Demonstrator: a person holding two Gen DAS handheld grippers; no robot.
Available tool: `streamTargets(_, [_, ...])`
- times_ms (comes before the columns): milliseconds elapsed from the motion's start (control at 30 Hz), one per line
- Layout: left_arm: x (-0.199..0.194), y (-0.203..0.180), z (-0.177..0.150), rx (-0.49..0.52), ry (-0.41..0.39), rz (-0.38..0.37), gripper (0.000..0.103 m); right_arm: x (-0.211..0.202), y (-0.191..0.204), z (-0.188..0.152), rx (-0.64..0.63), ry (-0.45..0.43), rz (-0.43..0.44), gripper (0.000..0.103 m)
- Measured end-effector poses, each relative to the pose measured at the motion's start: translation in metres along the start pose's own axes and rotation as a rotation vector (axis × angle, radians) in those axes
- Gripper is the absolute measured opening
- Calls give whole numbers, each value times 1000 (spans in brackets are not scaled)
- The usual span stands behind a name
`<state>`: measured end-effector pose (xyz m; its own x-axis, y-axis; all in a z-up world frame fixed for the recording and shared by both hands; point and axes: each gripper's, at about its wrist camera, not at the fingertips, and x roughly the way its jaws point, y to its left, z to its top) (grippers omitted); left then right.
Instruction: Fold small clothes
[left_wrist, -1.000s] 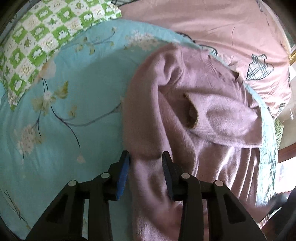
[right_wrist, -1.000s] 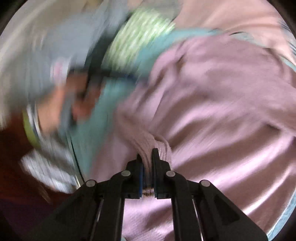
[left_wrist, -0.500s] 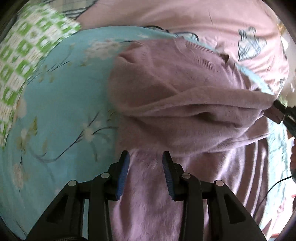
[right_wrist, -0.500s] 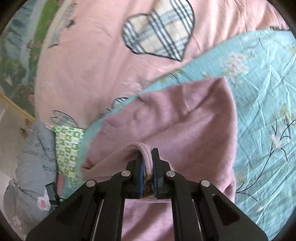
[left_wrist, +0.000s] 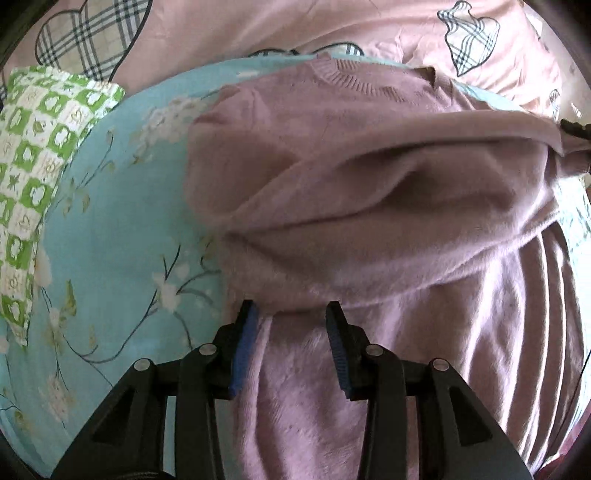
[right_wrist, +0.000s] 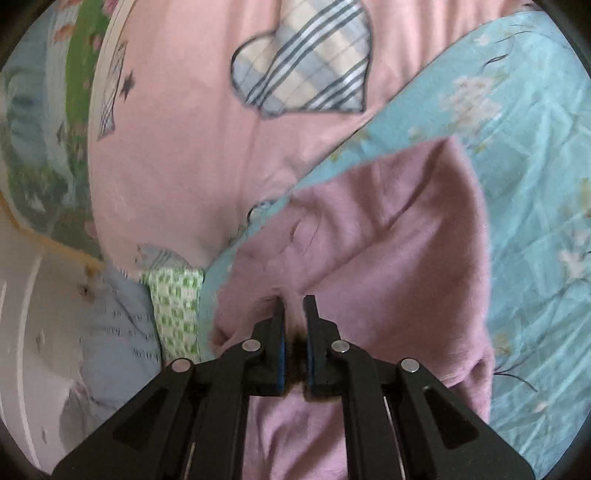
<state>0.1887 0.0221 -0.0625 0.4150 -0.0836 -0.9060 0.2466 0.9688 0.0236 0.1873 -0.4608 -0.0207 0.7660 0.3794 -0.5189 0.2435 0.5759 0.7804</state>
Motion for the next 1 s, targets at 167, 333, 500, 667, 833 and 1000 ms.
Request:
streamTargets(167, [6, -5, 1, 25, 10, 43, 40, 10, -43, 7, 36, 35, -203, 3])
streamTargets(333, [6, -7, 0, 22, 6, 28, 42, 14, -41, -13, -61, 49, -242, 8])
streamTargets(500, [4, -2, -7, 33, -1, 23, 42, 24, -19, -33, -263, 66, -319, 62])
streamTargets(667, [8, -4, -3, 14, -25, 100, 45, 49, 15, -51, -594, 122, -420, 62])
streamTargets(833, [14, 14, 5, -200, -51, 149, 45, 87, 23, -74, -858, 245, -506, 62])
streamTargets(1000, [14, 26, 11, -297, -77, 190, 43, 92, 7, -52, -753, 243, -493, 8])
